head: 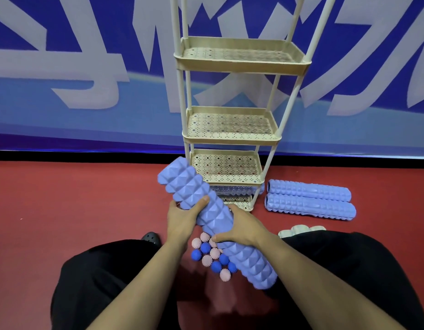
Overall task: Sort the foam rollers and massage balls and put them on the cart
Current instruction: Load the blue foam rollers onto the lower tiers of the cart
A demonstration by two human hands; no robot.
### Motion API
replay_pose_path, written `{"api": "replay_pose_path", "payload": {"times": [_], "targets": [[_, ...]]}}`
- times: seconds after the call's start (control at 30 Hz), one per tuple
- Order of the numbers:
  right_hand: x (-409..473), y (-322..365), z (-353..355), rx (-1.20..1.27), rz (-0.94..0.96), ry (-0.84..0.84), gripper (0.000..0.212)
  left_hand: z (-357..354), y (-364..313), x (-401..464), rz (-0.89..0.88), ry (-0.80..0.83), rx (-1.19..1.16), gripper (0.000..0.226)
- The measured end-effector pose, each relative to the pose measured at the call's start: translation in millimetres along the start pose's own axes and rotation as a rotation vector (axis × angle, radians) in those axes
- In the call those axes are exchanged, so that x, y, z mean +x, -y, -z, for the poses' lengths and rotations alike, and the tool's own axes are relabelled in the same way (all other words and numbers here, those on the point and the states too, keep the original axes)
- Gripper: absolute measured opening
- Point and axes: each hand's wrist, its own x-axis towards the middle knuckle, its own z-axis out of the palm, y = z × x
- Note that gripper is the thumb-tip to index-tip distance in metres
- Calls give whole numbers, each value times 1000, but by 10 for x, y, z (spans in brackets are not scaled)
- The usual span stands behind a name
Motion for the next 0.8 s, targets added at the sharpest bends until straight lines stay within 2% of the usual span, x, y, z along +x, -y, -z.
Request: {"api": "replay_pose_path", "payload": {"times": [0.1,0.17,0.23,0.33,0.4,0.53,0.63,0.73,0.8], "targets": [[21,-137,-210,117,-78,-19,94,-44,72,99,-10,152,153,63],[46,-314,-355,282,-165,-34,78,-49,127,171,39,201,231,73],[81,-498,-473,412,-242,-27,63,-36,140,279,43,194,286,88],[152,-714,-600,479,-363,-53,59,-3,64,541,-6,105,337,87],[246,-823,-652,401,-430,-76,66,-7,-33,781,-44,80,395,89],[452,-938,-697,110,-507,24,85,-33,-220,1275,-123,105,578,92],[648,-995,-737,55,-522,28,84,-87,-316,1636,-192,112,675,89],[902,-1040,-767,22,-500,9,80,-157,-334,1915,-254,127,730,74],[1071,-1040,-780,8,-462,-17,74,-196,-283,2031,-275,104,748,57]]}}
